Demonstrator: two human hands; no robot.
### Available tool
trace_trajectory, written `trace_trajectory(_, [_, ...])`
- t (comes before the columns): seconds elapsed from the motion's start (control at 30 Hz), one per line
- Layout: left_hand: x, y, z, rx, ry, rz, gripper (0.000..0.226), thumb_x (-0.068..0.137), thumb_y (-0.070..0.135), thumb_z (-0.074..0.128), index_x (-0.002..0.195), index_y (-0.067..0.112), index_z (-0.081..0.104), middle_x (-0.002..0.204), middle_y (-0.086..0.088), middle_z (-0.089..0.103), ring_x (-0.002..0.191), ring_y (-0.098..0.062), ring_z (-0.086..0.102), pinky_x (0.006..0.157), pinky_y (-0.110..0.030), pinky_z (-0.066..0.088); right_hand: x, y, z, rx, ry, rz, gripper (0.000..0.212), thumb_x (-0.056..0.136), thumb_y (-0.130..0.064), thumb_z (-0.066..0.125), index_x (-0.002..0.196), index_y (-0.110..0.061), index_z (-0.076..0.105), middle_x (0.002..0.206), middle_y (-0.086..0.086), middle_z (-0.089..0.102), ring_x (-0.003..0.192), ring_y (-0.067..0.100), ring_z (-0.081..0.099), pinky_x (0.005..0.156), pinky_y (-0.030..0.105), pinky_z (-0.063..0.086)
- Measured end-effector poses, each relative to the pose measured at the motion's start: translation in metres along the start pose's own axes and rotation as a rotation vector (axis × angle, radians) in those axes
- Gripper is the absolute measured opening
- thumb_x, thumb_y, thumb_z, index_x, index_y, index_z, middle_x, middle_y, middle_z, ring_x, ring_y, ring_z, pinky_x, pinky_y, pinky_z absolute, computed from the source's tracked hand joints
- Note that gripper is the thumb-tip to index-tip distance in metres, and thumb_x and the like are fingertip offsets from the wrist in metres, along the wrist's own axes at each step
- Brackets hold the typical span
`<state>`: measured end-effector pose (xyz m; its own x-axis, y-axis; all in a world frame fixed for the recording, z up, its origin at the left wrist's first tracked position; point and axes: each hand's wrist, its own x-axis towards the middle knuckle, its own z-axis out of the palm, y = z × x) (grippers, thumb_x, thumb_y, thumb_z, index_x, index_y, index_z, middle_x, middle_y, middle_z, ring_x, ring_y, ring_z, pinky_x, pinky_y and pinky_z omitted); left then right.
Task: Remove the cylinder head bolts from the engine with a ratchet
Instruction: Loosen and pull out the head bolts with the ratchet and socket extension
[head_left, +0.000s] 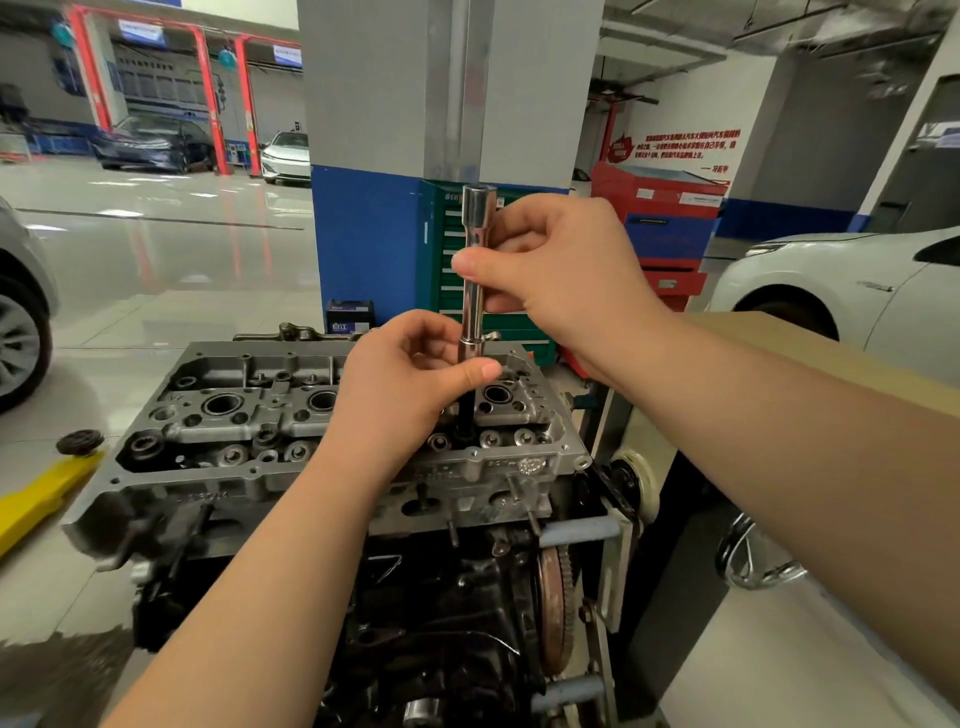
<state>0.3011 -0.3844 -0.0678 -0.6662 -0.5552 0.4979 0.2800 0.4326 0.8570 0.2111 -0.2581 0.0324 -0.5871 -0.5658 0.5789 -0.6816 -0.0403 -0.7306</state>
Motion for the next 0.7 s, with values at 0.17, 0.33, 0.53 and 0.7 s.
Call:
trace_trajectory(0.17, [0.001,-0.001,0.000,0.033,-0.047,-0.003,0.024,0.084,0.024,0.087,0.105,0.027,0.077,0.092,0.007,0.078,0.090,-0.016,0.075,0.092,-0.045,0.061,0.002,0.004,-0.002,0.032,-0.139,0.067,0.012,0.094,-0.018,0.075,0.105,-0.015,0.073,0.099,0.007,0.078,0.096,0.027,0.076,0.088,0.052,0.062])
trace_trajectory(0.33, [-0.002,0.003,0.000,0.014,-0.161,0.046,0.031,0.092,0.025,0.080,0.122,0.026,0.073,0.109,0.001,0.077,0.102,-0.016,0.073,0.096,-0.044,0.059,0.002,-0.001,-0.009,0.113,-0.212,0.155,0.005,0.094,-0.009,0.075,0.099,-0.007,0.074,0.091,0.012,0.079,0.086,0.023,0.079,0.076,0.040,0.065])
trace_trajectory(0.53, [0.000,0.000,0.001,0.070,0.015,0.045,0.034,0.071,0.036,0.095,0.088,0.026,0.067,0.077,0.011,0.070,0.070,0.002,0.063,0.066,-0.012,0.051,0.000,-0.001,0.002,-0.237,-0.046,-0.011,0.033,0.084,-0.043,0.083,0.091,-0.011,0.078,0.084,0.007,0.076,0.077,0.023,0.075,0.071,0.048,0.064])
trace_trajectory(0.7, [0.002,-0.003,-0.001,0.037,-0.064,0.025,0.019,0.089,0.022,0.082,0.106,0.025,0.075,0.093,0.006,0.079,0.092,-0.011,0.075,0.093,-0.039,0.060,0.002,0.002,-0.009,0.158,-0.299,0.140,0.015,0.097,-0.008,0.068,0.111,-0.013,0.071,0.104,0.008,0.079,0.098,0.022,0.077,0.087,0.043,0.064])
